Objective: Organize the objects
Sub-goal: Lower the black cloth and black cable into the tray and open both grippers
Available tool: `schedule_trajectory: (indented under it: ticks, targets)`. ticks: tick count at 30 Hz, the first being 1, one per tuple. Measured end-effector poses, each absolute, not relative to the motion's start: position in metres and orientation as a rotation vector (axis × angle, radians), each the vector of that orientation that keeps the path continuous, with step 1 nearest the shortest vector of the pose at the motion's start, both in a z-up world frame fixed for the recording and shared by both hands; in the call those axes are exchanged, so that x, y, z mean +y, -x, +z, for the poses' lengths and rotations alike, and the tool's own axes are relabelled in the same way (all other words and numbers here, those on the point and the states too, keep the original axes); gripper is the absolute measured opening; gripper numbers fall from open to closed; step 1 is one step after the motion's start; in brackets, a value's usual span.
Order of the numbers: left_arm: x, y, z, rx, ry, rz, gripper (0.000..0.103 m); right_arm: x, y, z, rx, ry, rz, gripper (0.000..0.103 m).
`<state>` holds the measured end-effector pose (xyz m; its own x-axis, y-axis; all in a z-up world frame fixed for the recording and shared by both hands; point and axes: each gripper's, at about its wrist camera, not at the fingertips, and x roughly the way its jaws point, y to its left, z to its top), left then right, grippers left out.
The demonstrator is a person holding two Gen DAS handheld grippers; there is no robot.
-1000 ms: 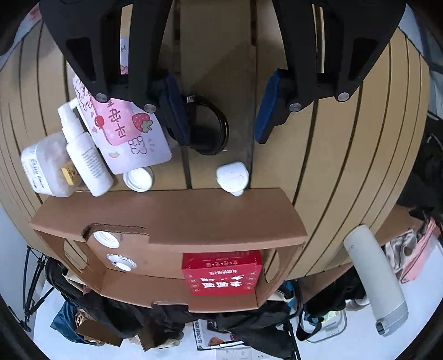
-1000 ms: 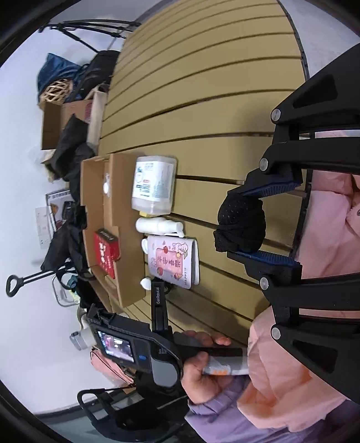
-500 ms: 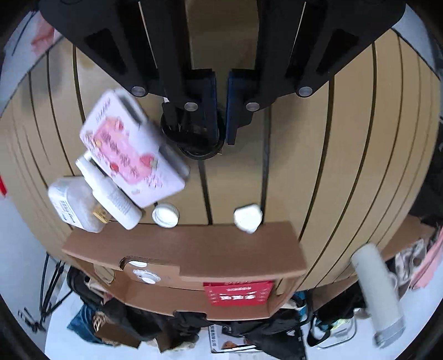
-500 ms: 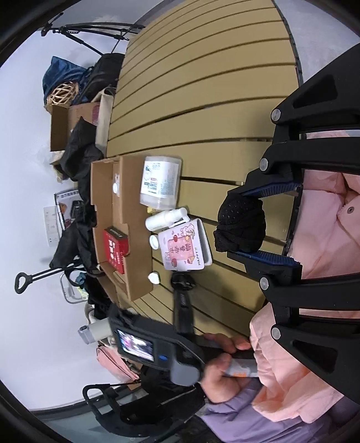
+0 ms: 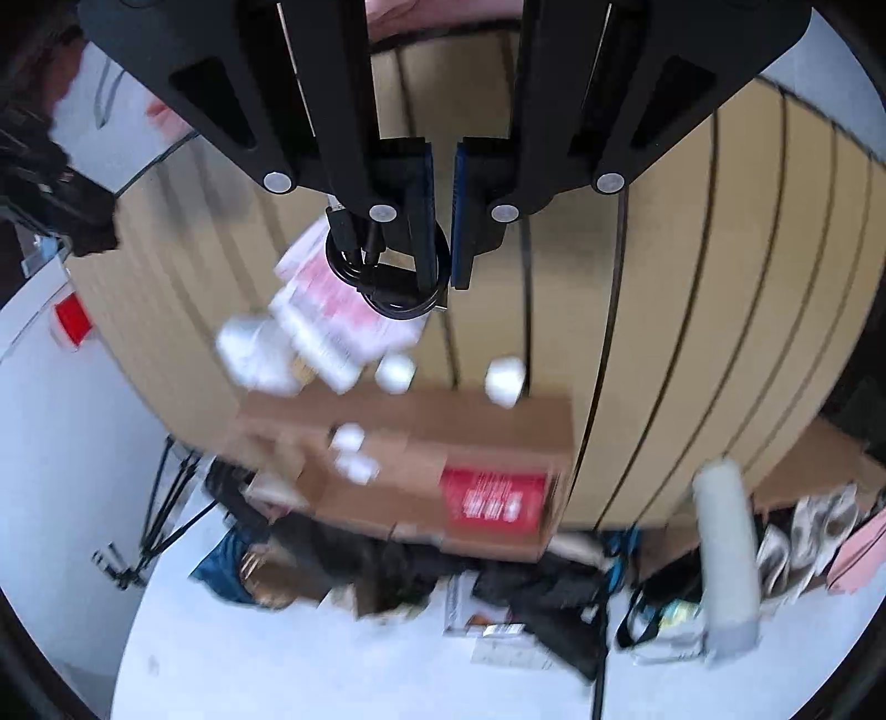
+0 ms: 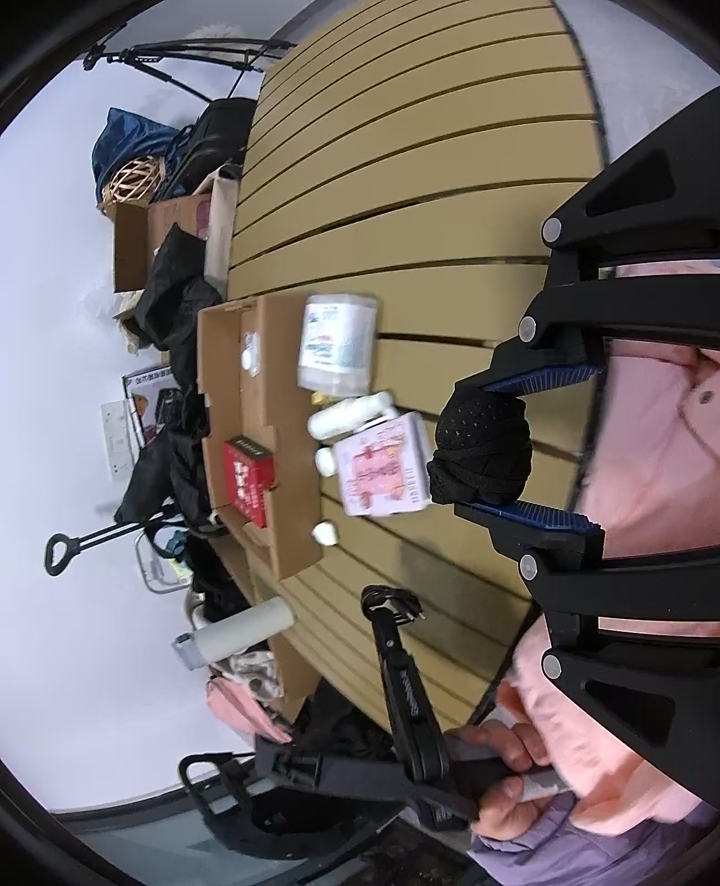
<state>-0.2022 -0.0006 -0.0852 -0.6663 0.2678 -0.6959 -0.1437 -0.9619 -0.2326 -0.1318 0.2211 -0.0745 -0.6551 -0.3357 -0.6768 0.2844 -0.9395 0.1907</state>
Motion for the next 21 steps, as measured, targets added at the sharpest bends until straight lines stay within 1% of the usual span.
schedule_trajectory:
  ticks: [2, 5, 8, 10, 11, 14, 17, 19, 20, 21]
  targets:
    - [0.001, 0.221, -0.061, -0.23, 1.099, 2.651, 0.001, 0.226, 0.152, -0.057, -0.102, -1.034, -2.576, 0.038]
    - [0.013, 0.27, -0.023, -0.167, 0.99, 2.64, 0.001, 0.234, 0.21, -0.019, -0.133, -0.978, -2.564, 0.038]
    - [0.031, 0.339, -0.012, -0.126, 1.028, 2.591, 0.001, 0.235, 0.278, -0.004, -0.178, -0.986, -2.542, 0.038]
    - [0.046, 0.392, -0.024, -0.072, 1.119, 2.563, 0.001, 0.23, 0.338, -0.009, -0.19, -1.039, -2.526, 0.038]
    - [0.053, 0.413, -0.035, -0.032, 1.167, 2.568, 0.001, 0.226, 0.376, -0.019, -0.197, -1.088, -2.527, 0.038]
    - [0.068, 0.478, -0.077, 0.044, 1.338, 2.568, 0.002, 0.223, 0.454, -0.054, -0.187, -1.281, -2.554, 0.038]
    - [0.072, 0.511, -0.101, 0.063, 1.398, 2.574, 0.003, 0.231, 0.51, -0.089, -0.159, -1.427, -2.608, 0.039]
    - [0.075, 0.524, -0.11, 0.081, 1.416, 2.517, 0.005, 0.238, 0.536, -0.106, -0.144, -1.515, -2.613, 0.046]
    - [0.074, 0.524, -0.111, 0.101, 1.406, 2.522, 0.005, 0.24, 0.544, -0.111, -0.166, -1.541, -2.6, 0.056]
    - [0.072, 0.522, -0.109, 0.112, 1.383, 2.533, 0.007, 0.241, 0.545, -0.112, -0.196, -1.517, -2.581, 0.07]
